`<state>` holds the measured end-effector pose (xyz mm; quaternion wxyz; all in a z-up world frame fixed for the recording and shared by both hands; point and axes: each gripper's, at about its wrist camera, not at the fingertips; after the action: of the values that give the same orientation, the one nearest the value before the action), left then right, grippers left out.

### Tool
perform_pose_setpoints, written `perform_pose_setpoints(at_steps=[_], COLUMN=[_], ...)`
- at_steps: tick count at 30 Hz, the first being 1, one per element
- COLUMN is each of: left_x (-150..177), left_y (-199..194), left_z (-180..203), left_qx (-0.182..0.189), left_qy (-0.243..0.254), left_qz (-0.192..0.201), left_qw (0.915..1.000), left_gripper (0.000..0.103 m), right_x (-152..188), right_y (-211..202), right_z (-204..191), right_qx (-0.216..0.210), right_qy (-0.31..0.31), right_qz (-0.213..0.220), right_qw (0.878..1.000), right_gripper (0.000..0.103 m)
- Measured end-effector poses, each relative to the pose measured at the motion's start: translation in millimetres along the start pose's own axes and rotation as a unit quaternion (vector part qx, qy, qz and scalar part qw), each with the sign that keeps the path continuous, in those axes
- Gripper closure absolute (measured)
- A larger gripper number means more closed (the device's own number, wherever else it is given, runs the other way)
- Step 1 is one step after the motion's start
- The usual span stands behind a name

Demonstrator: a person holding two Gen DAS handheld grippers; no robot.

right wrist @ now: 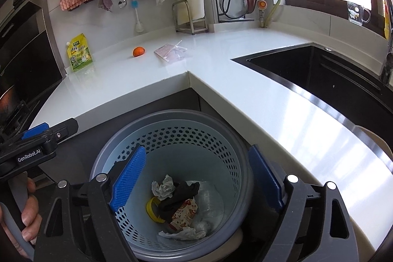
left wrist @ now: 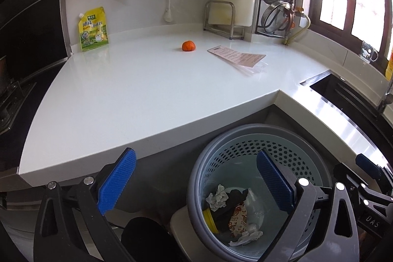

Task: Collect trash
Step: 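Open both tools to drop the paper and tissue into the bin, then move both tools from the bin back toward the receipt and orange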

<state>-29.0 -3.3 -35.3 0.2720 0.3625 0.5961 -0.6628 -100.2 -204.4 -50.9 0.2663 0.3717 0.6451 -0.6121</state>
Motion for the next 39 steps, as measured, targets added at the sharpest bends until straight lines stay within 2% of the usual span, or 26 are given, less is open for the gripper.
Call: perform_pose_setpoints(at_steps=[3,7,13,18,22,25,28,33,39], left_x=[-11.7,-33.5,-73.3,-112.8,-144.8,-166.1,-181.7,-196.7,-201.7], left_y=[-3.8,-1.2,17.7,45.1,68.4,90.9,119.6,165.5,208.1], left_z=[2.1,-0.8,-15.3,-29.4,-41.8,-47.7,-53.5,-62.5,-67.8], left_qx=[-0.02,-0.012,-0.012,-0.029,-0.034,-0.042,-0.048,-0.06,-0.059], left_qy=[0.022,0.029,0.021,0.027,0.023,0.024,0.02,0.006,-0.001], left_qz=[0.014,0.015,0.014,0.016,0.025,0.027,0.012,-0.009,-0.04], left_qw=[0.9995,0.9994,0.9996,0.9991,0.9989,0.9985,0.9985,0.9981,0.9974], left_gripper=[0.006,0.006,0.006,0.006,0.006,0.006,0.006,0.006,0.006], right_x=[-15.4,-40.4,-86.7,-131.0,-165.2,-187.1,-204.0,-220.5,-221.5], right_y=[-0.9,3.8,29.0,60.7,96.6,128.3,161.5,216.6,261.6], right_z=[-7.0,-15.2,-16.8,-19.7,-28.1,-32.9,-38.2,-51.1,-62.4], right_qx=[0.011,0.012,-0.021,-0.023,-0.03,-0.052,-0.07,-0.069,-0.061], right_qy=[-0.029,-0.059,-0.053,-0.065,-0.091,-0.086,-0.074,-0.084,-0.116], right_qz=[0.013,0.033,0.042,0.038,0.013,-0.016,-0.045,-0.094,-0.139], right_qw=[0.999,0.998,0.998,0.997,0.995,0.995,0.994,0.99,0.982], right_gripper=[0.021,0.021,0.021,0.02,0.019,0.019,0.019,0.019,0.019])
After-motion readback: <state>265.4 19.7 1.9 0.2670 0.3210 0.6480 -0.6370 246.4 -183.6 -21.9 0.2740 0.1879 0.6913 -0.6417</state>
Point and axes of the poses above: each gripper's, at about its wrist camera, not at the fingertips, and y roughly the way its jaws point, z to its right, x to its underside, and after that the axes turned 1 degree about z, right-handed
